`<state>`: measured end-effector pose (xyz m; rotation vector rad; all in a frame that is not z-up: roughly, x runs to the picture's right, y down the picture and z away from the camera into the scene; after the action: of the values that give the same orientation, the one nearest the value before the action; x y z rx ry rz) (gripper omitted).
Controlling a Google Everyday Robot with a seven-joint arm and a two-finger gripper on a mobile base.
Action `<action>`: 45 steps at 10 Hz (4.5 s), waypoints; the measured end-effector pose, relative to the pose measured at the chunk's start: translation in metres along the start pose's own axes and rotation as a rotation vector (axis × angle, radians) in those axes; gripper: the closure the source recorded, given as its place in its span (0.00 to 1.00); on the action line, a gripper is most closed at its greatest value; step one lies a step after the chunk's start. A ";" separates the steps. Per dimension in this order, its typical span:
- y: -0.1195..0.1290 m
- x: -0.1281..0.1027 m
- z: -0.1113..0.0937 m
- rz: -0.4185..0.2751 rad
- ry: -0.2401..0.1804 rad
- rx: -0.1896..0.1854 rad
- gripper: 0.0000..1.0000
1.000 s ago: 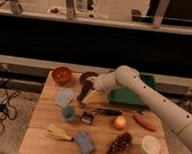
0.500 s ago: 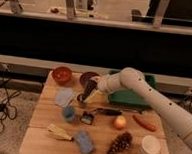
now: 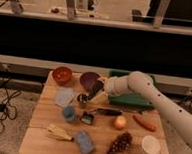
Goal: Place eraser in paper cup
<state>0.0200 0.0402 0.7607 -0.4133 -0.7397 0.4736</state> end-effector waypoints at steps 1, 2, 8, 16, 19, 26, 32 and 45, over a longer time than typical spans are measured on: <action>0.000 -0.001 -0.001 0.000 -0.002 0.004 0.46; 0.001 -0.001 -0.003 -0.001 -0.005 0.008 0.36; 0.036 -0.074 0.052 -0.132 -0.077 -0.089 0.50; 0.104 -0.169 0.167 -0.278 -0.144 -0.309 1.00; 0.094 -0.163 0.169 -0.257 -0.132 -0.304 1.00; 0.021 -0.064 0.072 -0.166 -0.086 -0.185 1.00; 0.006 -0.048 0.051 -0.149 -0.077 -0.148 1.00; -0.053 -0.032 -0.096 -0.118 -0.068 0.218 1.00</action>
<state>0.0820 -0.0385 0.7064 -0.1499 -0.7648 0.4531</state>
